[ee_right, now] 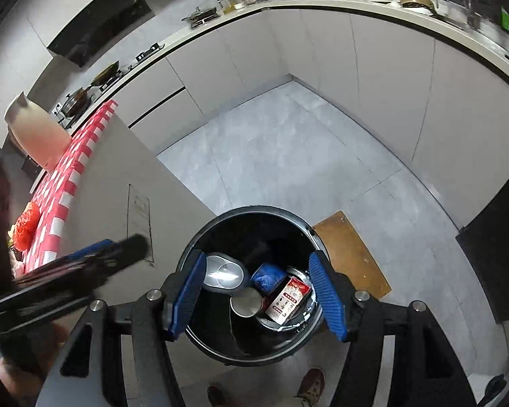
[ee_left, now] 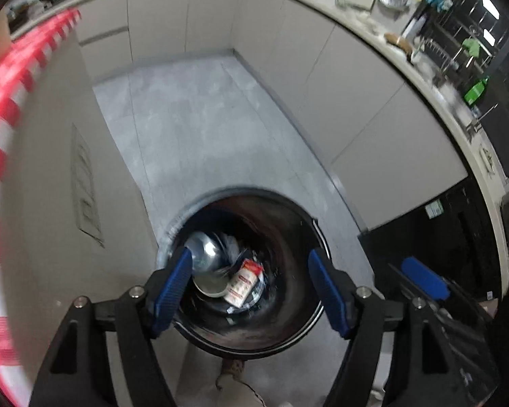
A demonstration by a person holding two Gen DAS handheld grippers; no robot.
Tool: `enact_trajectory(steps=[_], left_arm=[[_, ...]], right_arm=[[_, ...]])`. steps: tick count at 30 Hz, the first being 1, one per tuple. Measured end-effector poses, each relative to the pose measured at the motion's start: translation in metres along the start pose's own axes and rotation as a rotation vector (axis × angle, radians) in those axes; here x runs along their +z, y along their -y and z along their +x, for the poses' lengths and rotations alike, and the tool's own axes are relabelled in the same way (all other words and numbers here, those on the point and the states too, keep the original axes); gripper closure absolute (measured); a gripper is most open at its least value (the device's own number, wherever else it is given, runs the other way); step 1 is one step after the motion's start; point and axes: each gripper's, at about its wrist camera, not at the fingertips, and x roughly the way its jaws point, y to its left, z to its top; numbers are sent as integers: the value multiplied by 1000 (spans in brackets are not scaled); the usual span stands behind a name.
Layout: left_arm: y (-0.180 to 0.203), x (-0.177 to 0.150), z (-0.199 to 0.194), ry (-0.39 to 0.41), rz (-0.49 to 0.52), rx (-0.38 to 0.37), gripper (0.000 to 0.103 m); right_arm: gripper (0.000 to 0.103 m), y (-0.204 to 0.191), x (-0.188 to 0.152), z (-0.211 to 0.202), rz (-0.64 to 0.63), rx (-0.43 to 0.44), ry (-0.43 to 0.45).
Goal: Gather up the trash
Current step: 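Carry the blue can and snack bag over the bin and release both, then move both tools back toward the table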
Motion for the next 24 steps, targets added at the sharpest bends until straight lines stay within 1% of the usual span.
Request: enact_trajectory(steps=[1, 3, 7, 10, 13, 17, 18, 21, 24], left_arm=[[0, 0, 4, -17, -6, 7, 30], [2, 2, -2, -11, -15, 1, 30], [-1, 5, -38, 85, -7, 21, 30], [-9, 6, -64, 141, -4, 39, 30], [-22, 2, -95, 194, -13, 53, 30], [-48, -8, -132, 240, -38, 80, 30], [-60, -14, -145, 251, -54, 86, 30], [-86, -25, -164, 267, -84, 116, 27], [-124, -45, -187, 288, -129, 162, 25]], right_arm=[[38, 0, -2, 0, 9, -2, -3], [38, 6, -7, -4, 25, -13, -2], [38, 7, -10, -8, 15, -35, 0], [38, -4, -6, -14, 6, -30, 14], [38, -26, -5, -22, -15, -5, 22], [37, -74, -6, -40, -71, 45, 52], [37, -87, -8, -46, -82, 62, 62], [33, -127, -15, -57, -122, 99, 77], [32, -167, -24, -62, -148, 145, 70]])
